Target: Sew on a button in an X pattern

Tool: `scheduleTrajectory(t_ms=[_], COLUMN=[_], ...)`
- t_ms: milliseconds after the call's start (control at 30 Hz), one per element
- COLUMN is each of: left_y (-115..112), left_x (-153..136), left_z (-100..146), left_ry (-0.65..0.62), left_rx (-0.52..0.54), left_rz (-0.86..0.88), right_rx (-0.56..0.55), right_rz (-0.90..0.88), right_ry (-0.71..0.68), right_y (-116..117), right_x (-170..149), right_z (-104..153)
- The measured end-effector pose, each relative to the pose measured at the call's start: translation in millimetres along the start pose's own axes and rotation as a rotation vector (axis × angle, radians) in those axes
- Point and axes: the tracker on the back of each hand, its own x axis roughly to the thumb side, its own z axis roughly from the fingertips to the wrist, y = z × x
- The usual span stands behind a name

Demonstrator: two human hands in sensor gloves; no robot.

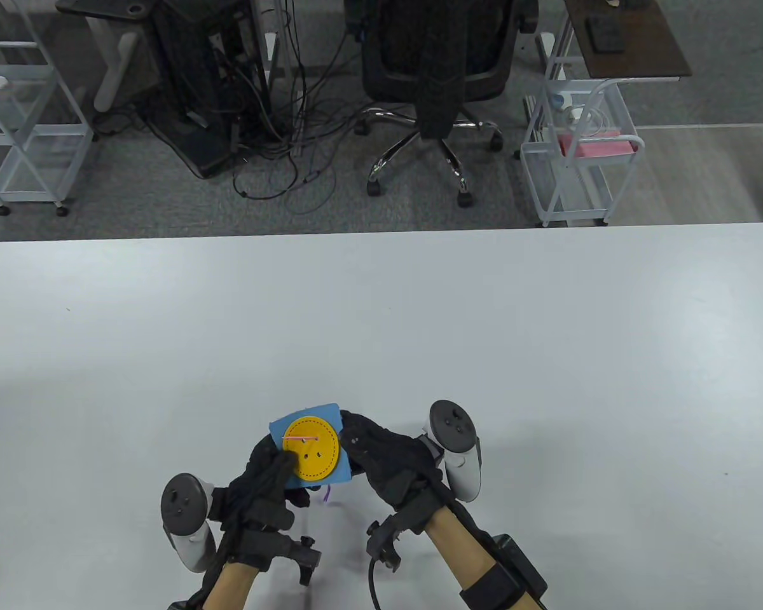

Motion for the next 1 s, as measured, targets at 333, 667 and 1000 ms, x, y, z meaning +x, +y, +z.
scheduleTrajectory(t_ms=[333, 667, 1000], left_y=[-15, -20, -28], left_x=[6, 11, 9], left_z=[2, 4, 5], left_ry=[-0.056, -0.214, -0.258], left_rx=[-0.054, -0.083, -0.131], left_rz=[-0.295, -0.538, -0.533], right_rx=[-0.103, -0.067, -0.089], right_rz=[-0.11, -0.219, -0.187], right_ry=[0.12, 0.151, 0.156], right_y=[-8, -6, -3], right_x=[-27, -35, -36], right_z=[-2, -3, 0])
